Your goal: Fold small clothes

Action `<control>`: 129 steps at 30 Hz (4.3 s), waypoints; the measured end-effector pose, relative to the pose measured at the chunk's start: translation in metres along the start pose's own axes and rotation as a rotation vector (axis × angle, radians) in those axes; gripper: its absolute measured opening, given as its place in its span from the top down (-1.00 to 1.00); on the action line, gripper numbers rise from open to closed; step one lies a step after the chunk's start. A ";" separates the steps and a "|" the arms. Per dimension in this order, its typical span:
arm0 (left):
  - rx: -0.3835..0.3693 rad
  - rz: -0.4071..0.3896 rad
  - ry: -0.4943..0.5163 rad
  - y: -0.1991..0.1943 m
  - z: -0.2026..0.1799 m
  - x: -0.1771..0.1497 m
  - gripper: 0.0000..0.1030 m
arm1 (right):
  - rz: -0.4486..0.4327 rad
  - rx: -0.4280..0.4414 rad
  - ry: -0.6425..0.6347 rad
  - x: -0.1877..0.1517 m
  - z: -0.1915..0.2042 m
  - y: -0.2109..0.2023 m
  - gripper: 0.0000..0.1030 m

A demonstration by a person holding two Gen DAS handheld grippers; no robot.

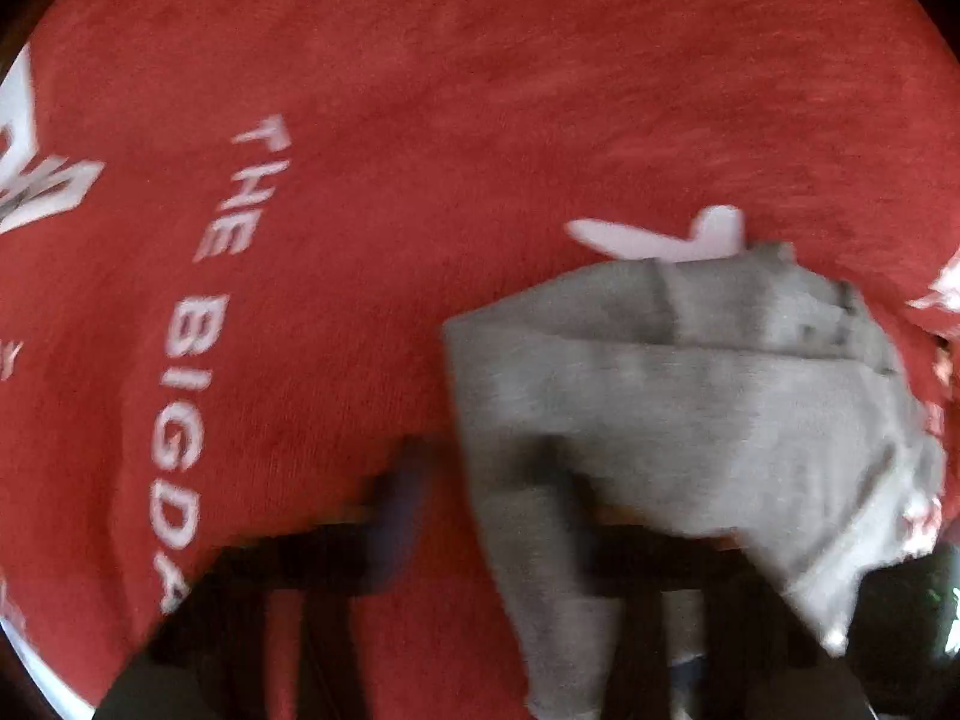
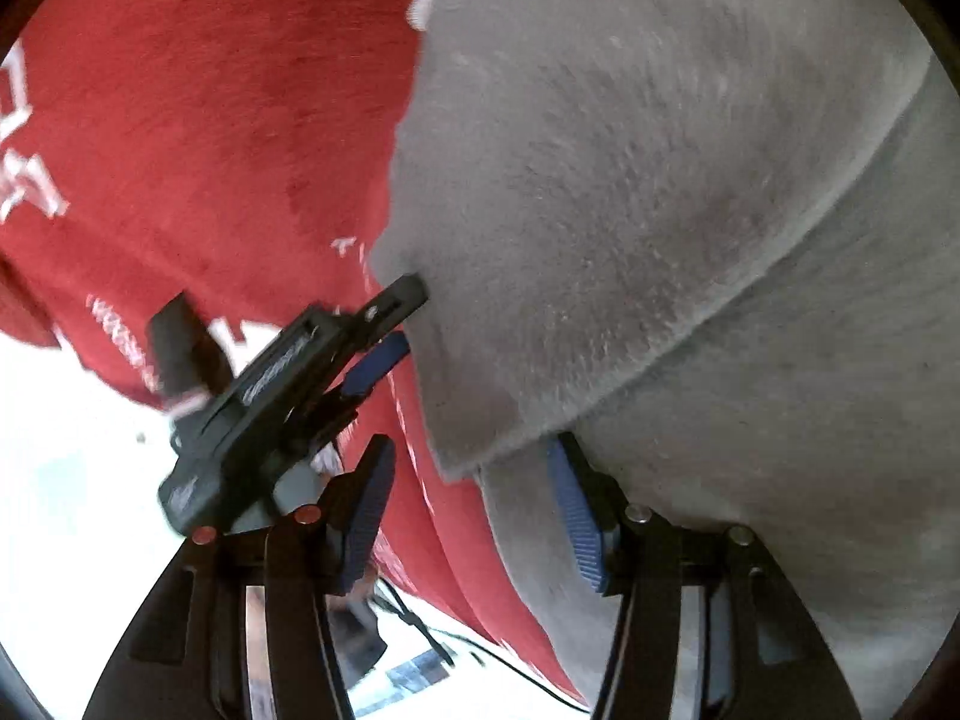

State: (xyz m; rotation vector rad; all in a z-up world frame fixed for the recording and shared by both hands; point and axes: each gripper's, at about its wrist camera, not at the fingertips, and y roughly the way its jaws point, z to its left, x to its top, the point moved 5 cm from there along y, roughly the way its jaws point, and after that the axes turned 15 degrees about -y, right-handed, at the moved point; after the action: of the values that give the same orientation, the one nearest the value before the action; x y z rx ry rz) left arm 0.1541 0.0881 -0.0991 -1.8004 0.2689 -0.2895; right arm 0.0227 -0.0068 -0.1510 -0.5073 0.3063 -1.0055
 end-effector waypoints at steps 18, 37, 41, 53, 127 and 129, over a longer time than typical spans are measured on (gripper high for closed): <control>0.080 -0.095 0.118 -0.040 0.009 0.012 0.81 | 0.043 -0.046 -0.042 -0.006 0.003 -0.005 0.46; 0.190 -0.187 0.078 -0.007 -0.015 -0.013 0.63 | -0.261 -0.541 -0.082 0.115 -0.097 -0.212 0.85; 0.231 -0.173 0.047 -0.016 -0.012 -0.010 0.56 | -0.243 -0.573 -0.066 0.093 -0.100 -0.223 0.76; 0.201 -0.153 0.143 -0.013 -0.045 -0.060 0.56 | -0.149 -0.721 -0.351 0.113 -0.068 -0.213 0.68; 0.126 -0.023 0.286 0.020 -0.344 -0.204 -0.99 | -0.703 -0.151 0.376 0.123 -0.287 -0.509 0.91; 0.120 -0.045 0.291 0.014 -0.343 -0.202 -0.99 | -0.730 -0.087 0.387 0.122 -0.285 -0.509 0.89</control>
State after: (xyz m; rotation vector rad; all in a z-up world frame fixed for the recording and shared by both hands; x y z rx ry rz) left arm -0.1513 -0.1615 -0.0423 -1.6455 0.4072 -0.5900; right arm -0.4168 -0.4081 -0.1196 -0.5108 0.5297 -1.8145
